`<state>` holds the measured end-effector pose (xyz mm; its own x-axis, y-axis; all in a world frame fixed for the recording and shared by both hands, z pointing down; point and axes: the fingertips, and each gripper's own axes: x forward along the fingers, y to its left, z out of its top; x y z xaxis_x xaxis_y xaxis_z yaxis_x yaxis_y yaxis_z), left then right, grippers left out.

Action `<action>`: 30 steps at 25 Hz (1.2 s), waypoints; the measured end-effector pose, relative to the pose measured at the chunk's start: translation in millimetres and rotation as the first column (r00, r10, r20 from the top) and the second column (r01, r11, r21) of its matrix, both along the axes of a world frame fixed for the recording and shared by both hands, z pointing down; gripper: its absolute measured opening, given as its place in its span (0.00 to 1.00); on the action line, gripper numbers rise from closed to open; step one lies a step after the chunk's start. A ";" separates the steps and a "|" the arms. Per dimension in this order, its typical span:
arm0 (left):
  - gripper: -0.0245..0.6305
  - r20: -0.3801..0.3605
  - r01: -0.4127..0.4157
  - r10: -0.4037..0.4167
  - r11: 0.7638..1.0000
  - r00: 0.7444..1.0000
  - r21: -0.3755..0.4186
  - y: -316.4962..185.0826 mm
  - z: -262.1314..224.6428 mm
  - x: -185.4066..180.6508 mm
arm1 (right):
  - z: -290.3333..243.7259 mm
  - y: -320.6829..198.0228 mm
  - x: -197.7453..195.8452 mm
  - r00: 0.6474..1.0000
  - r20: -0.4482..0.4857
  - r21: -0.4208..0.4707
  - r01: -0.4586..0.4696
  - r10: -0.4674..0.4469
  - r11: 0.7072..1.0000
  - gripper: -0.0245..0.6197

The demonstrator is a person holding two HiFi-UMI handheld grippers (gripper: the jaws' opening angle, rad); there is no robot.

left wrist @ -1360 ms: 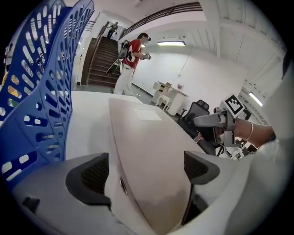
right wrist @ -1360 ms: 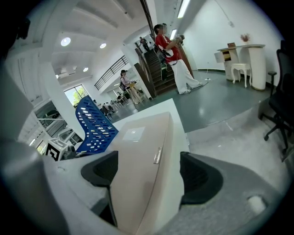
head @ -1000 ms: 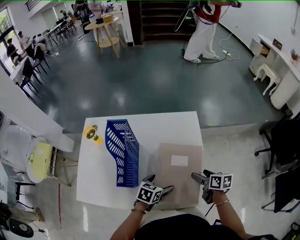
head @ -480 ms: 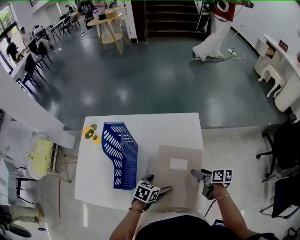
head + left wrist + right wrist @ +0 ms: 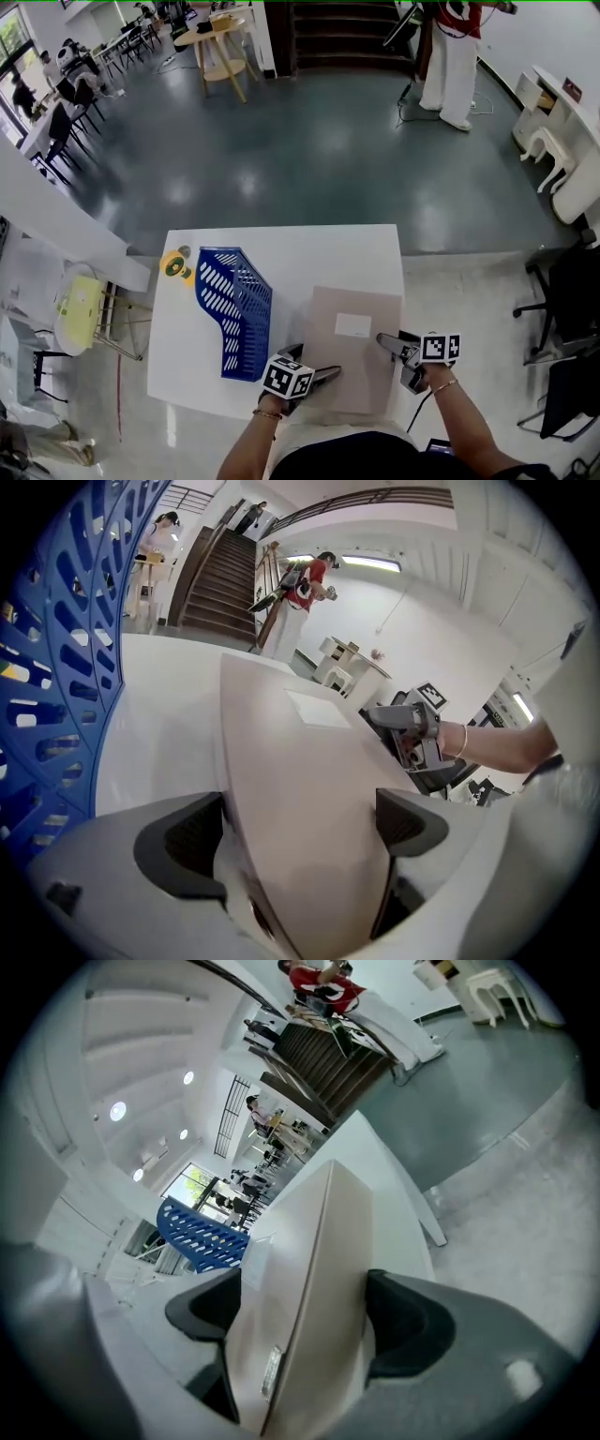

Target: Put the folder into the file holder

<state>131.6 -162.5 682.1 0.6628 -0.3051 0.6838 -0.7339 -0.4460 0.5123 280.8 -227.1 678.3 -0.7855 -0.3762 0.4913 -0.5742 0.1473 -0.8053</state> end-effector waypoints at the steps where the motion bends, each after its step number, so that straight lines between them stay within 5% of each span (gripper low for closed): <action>1: 0.81 0.004 0.003 -0.003 1.000 1.000 0.004 -1.8 -0.5 -0.4 | -2.6 0.7 -0.7 1.000 0.013 0.017 0.007 -0.007 1.000 0.67; 9: 0.81 -0.038 0.075 -0.072 0.995 0.997 0.069 -8.3 -13.8 -5.9 | -37.1 -7.1 5.9 0.981 0.194 0.165 -0.063 0.030 0.984 0.67; 12: 0.81 -0.093 0.109 -0.103 0.992 0.990 0.064 -9.1 -20.9 -4.0 | -65.1 -9.1 2.6 0.939 0.342 0.176 -0.111 0.045 0.978 0.67; 16: 0.81 -0.126 0.113 -0.105 0.992 0.986 0.058 -6.1 -24.7 -3.1 | -76.1 -3.5 5.6 0.905 0.424 0.160 -0.120 0.041 0.980 0.66; 21: 0.81 -0.187 0.110 -0.102 0.993 0.977 0.032 4.3 -30.5 0.5 | -91.2 2.2 21.8 0.763 0.639 0.030 -0.158 0.102 0.987 0.64; 23: 0.81 -0.233 0.095 -0.091 0.995 0.968 0.006 11.0 -32.7 7.8 | -94.5 12.2 14.8 0.710 0.701 -0.017 -0.086 0.073 0.996 0.61; 24: 0.81 -0.243 0.079 -0.076 0.997 0.967 0.002 14.8 -33.5 13.8 | -93.9 22.1 4.1 0.723 0.690 -0.009 -0.016 0.018 1.000 0.60; 27: 0.81 -0.183 0.028 -0.020 0.999 0.983 0.037 21.9 -30.5 26.4 | -71.7 49.8 -23.4 0.880 0.432 0.079 0.184 -0.199 0.980 0.61; 30: 0.81 -0.148 0.012 -0.004 0.999 0.989 0.048 24.3 -27.7 29.7 | -48.5 56.2 -18.7 0.933 0.298 0.038 0.200 -0.203 0.979 0.52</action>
<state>161.3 -138.1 654.5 0.7531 -0.3413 0.5625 -0.6551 -0.4674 0.5936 262.1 -171.0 629.7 -0.9554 -0.1973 0.2199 -0.2646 0.2409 -0.9338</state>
